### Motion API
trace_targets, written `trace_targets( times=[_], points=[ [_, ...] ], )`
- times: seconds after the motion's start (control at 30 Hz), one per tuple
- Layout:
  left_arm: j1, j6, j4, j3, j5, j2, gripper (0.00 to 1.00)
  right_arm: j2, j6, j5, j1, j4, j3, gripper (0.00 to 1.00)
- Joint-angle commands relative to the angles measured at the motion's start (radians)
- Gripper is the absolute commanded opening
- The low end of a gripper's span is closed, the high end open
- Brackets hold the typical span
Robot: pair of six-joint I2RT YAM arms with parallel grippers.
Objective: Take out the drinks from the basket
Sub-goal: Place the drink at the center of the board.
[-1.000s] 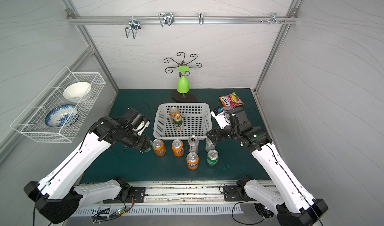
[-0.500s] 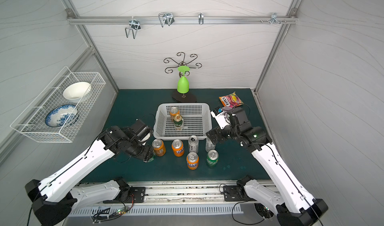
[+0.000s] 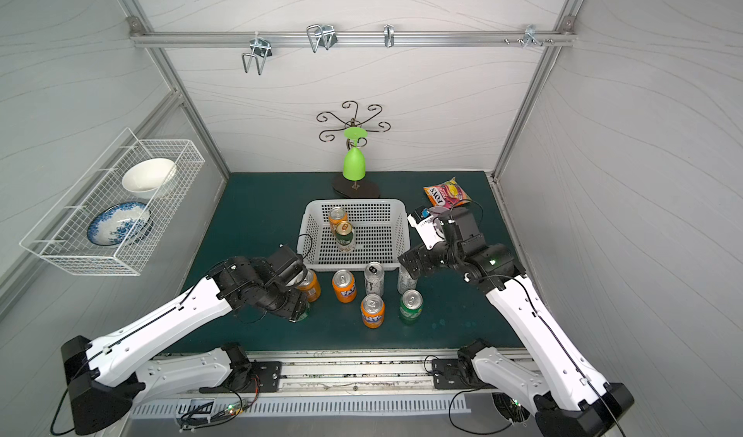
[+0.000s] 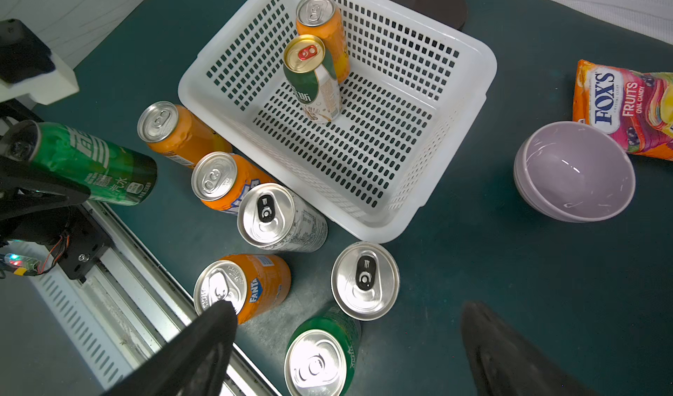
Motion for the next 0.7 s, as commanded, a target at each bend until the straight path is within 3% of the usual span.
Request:
trace_targets(
  times=[0.0, 0.13, 0.67],
  points=[
    [-0.007, -0.053, 0.068, 0.001, -0.064, -0.026, 0.55, 0.001, -0.007, 0.001, -0.004, 0.008, -0.001, 0.99],
    [-0.007, -0.083, 0.093, -0.036, -0.094, -0.018, 0.56, -0.001, -0.007, -0.002, -0.004, 0.008, -0.001, 0.99],
    [-0.014, -0.106, 0.208, -0.143, -0.001, 0.036, 0.57, 0.008, -0.008, -0.005, -0.005, 0.01, 0.0, 0.99]
  ],
)
